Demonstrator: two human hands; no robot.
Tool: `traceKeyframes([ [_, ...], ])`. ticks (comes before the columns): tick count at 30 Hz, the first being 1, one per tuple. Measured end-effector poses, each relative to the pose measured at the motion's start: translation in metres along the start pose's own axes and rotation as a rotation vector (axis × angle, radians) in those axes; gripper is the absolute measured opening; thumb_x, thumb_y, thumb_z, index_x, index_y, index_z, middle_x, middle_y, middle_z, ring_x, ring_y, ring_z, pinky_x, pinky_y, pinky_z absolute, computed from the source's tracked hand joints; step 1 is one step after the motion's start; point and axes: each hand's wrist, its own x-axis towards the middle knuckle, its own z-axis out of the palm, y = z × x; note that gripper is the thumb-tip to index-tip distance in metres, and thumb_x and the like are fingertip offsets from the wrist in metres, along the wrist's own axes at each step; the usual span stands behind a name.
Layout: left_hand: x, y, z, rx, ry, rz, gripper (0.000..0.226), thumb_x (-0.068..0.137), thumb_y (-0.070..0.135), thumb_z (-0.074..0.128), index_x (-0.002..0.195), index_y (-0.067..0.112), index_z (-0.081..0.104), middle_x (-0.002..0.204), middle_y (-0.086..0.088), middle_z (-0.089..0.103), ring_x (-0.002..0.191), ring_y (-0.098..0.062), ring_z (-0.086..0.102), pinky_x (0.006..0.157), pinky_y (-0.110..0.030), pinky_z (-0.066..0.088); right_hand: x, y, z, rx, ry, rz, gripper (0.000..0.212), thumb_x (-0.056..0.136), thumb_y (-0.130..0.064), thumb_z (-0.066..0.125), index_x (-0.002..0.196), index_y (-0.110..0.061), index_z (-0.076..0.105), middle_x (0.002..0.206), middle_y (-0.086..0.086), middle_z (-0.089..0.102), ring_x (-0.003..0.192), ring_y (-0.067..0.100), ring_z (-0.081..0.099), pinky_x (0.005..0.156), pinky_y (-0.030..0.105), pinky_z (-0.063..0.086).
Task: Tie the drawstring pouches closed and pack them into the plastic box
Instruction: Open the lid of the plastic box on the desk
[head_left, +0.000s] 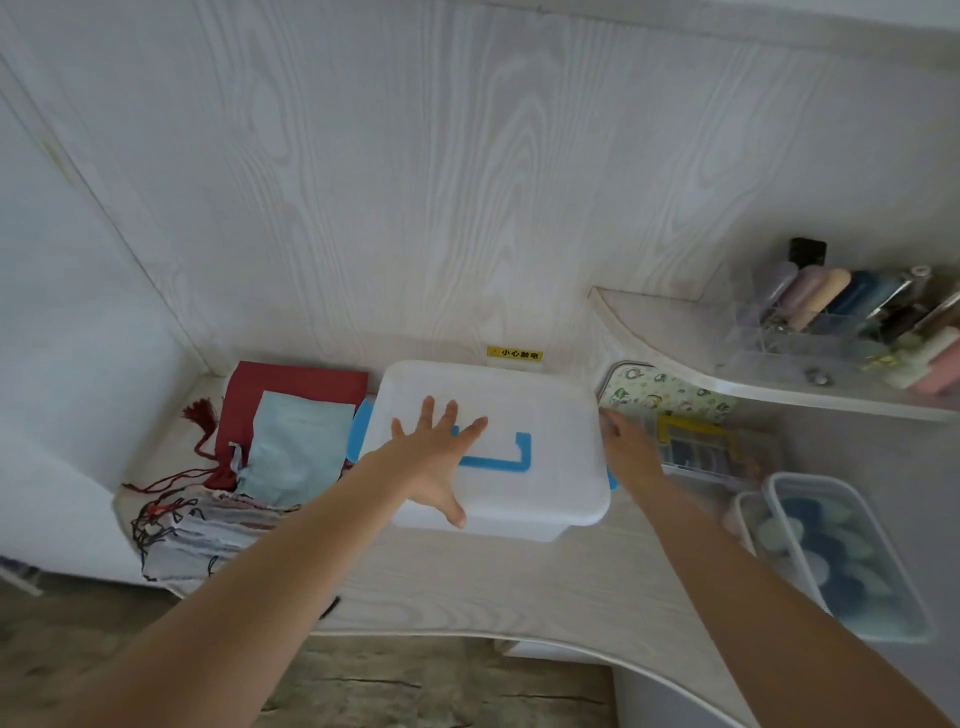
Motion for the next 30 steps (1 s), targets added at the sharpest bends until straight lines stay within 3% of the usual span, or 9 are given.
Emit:
traceKeyframes([
  [2,-0.001,0.001,-0.001,-0.006,-0.002,0.000,0.124,0.067,0.046,0.079,0.146,0.031,-0.015,0.155,-0.007,-0.023,0.139,-0.034,-0.027,0.110,-0.062,0.000,-0.009,-0.011,0.001,0.201,-0.009,0.007,0.042,0.102,-0.027,0.027,0.121,0.000,0.054,0.118,0.017,0.058,0.109,0.027,0.053,0.093,0.033,0.038],
  [6,-0.004,-0.001,-0.004,-0.039,-0.007,0.017,0.120,0.068,0.044,0.078,0.147,0.032,-0.012,0.156,-0.005,-0.019,0.140,-0.032,-0.025,0.111,-0.061,0.001,-0.023,-0.008,0.005,0.621,-0.182,0.166,0.060,0.099,-0.050,0.012,0.132,-0.013,0.045,0.123,0.005,0.053,0.109,0.018,0.049,0.094,0.034,0.036],
  [10,-0.005,-0.002,-0.011,-0.085,0.001,0.033,0.116,0.068,0.045,0.077,0.148,0.034,-0.007,0.158,-0.002,-0.011,0.142,-0.029,-0.020,0.112,-0.060,0.002,-0.024,0.003,0.009,0.777,-0.195,0.201,0.066,0.096,-0.054,0.002,0.132,-0.019,0.045,0.117,0.006,0.058,0.109,0.023,0.054,0.099,0.041,0.040],
  [14,-0.007,-0.004,-0.017,-0.138,0.004,0.042,0.109,0.069,0.048,0.075,0.148,0.036,0.000,0.158,0.002,-0.003,0.144,-0.025,-0.013,0.115,-0.057,0.005,-0.020,0.016,0.011,0.866,-0.213,0.252,0.073,0.089,-0.066,0.004,0.143,-0.026,0.033,0.143,0.002,0.044,0.131,0.028,0.041,0.112,0.052,0.028],
  [16,-0.012,-0.006,-0.025,-0.226,0.035,0.054,0.103,0.069,0.048,0.075,0.147,0.039,0.009,0.158,0.004,0.006,0.146,-0.022,-0.005,0.117,-0.049,0.008,-0.020,0.023,0.012,0.828,-0.209,0.243,0.068,0.091,-0.065,0.012,0.140,-0.027,0.039,0.142,0.002,0.046,0.129,0.026,0.042,0.112,0.050,0.029],
  [19,-0.019,-0.010,-0.043,-0.372,0.172,0.073,0.078,0.073,0.045,0.073,0.140,0.044,0.032,0.154,0.009,0.020,0.142,-0.014,0.017,0.113,-0.035,0.015,-0.025,0.020,0.013,0.653,-0.182,0.119,0.040,0.100,-0.031,0.035,0.139,-0.023,0.038,0.136,0.000,0.046,0.121,0.023,0.045,0.104,0.039,0.035],
  [21,-0.020,-0.012,-0.052,-0.392,0.261,0.110,0.059,0.079,0.039,0.069,0.133,0.042,0.045,0.152,0.009,0.028,0.138,-0.012,0.027,0.110,-0.030,0.021,-0.023,0.016,0.013,0.505,-0.157,0.036,0.045,0.098,-0.014,0.039,0.141,-0.020,0.034,0.142,0.002,0.040,0.125,0.025,0.042,0.104,0.038,0.033],
  [24,-0.015,-0.010,-0.063,-0.337,0.350,0.194,0.039,0.088,0.030,0.061,0.127,0.030,0.056,0.140,0.006,0.048,0.125,-0.010,0.046,0.099,-0.022,0.033,-0.020,0.010,0.008,0.247,-0.094,-0.005,0.041,0.097,-0.009,0.039,0.138,-0.011,0.040,0.138,0.012,0.046,0.124,0.028,0.045,0.101,0.036,0.035],
  [30,-0.003,0.001,-0.078,-0.128,0.476,0.160,0.033,0.101,0.027,0.033,0.132,0.023,0.045,0.120,-0.002,0.059,0.103,-0.023,0.055,0.092,-0.037,0.037,-0.013,0.004,0.006,0.027,-0.086,0.033,0.040,0.096,-0.008,0.039,0.136,-0.005,0.041,0.136,0.015,0.049,0.122,0.030,0.048,0.098,0.035,0.038],
])
